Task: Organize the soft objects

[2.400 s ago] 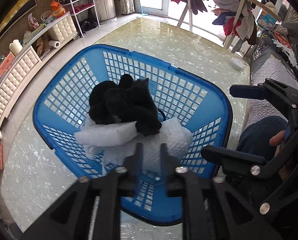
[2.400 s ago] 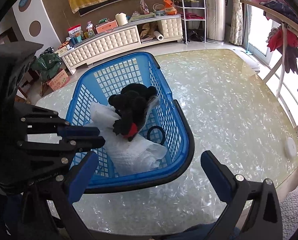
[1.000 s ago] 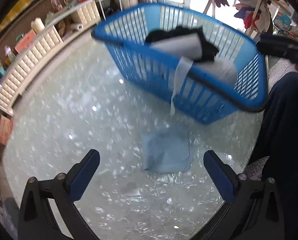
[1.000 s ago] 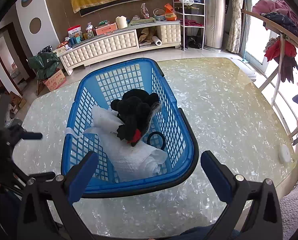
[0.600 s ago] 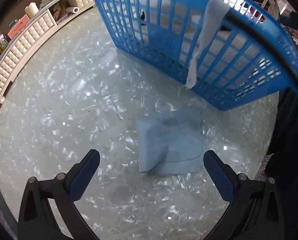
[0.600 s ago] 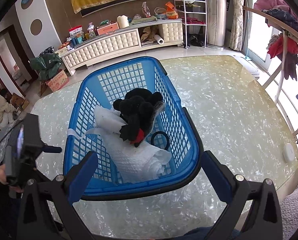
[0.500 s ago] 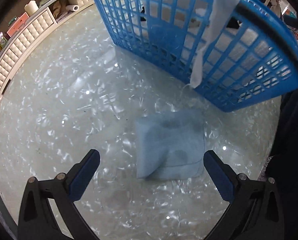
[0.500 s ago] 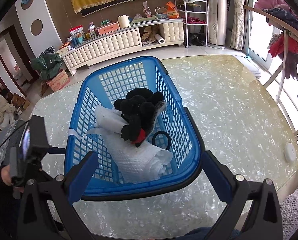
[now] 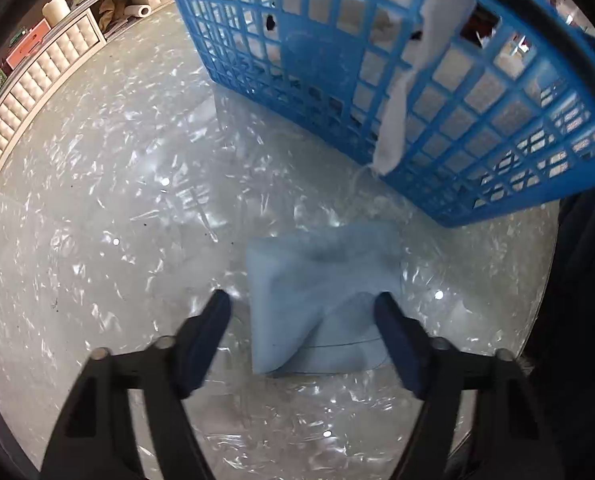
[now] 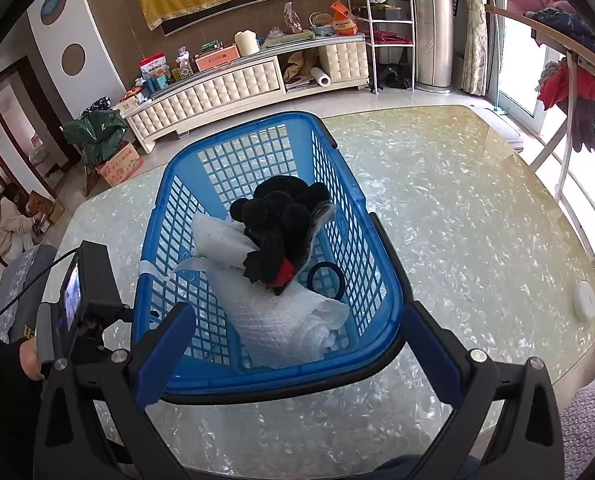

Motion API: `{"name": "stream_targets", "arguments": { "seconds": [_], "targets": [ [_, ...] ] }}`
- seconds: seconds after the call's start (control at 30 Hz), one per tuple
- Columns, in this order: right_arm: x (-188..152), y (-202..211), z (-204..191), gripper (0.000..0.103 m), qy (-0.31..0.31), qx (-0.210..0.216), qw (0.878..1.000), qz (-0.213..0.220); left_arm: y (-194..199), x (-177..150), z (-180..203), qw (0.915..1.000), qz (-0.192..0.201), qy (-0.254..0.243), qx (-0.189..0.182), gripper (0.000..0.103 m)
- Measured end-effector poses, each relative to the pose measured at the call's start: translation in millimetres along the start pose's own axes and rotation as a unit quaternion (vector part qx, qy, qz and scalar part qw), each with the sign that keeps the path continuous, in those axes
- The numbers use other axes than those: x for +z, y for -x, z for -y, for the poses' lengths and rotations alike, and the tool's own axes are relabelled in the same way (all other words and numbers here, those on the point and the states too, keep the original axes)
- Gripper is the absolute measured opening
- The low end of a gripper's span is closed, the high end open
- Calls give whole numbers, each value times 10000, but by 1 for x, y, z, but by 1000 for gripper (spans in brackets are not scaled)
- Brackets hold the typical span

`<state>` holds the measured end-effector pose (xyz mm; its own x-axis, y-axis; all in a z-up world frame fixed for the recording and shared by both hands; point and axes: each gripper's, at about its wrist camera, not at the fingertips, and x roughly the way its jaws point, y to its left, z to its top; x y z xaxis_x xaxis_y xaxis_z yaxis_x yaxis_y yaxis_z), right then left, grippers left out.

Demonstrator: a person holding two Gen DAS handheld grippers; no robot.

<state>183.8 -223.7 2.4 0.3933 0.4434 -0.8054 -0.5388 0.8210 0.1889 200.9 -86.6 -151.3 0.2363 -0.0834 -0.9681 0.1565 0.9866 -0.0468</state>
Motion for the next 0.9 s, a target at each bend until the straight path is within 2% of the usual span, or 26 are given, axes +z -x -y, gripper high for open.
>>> {"name": "stream_targets", "arguments": {
  "seconds": [0.03,0.1,0.3,0.43,0.57,0.9],
  "targets": [
    [0,0,0,103,-6,0,10000,2,2,1,0,10000,13,25,-25,57],
    [0,0,0,103,-22,-4,10000,8,4,2,-1,9999,39,92,-94,39],
    [0,1,1,103,-43,-2,10000,8,8,2,-14,9994,84,301,-160,11],
    [0,1,0,103,-19,-36,10000,25,9,-7,-20,9985,69,471,-265,6],
    [1,1,0,103,-23,-60,10000,29,20,-25,-19,9985,138,495,-200,4],
    [0,3,0,103,-29,-123,9999,95,96,-36,-4,9965,779,282,-104,4]
  ]
}}
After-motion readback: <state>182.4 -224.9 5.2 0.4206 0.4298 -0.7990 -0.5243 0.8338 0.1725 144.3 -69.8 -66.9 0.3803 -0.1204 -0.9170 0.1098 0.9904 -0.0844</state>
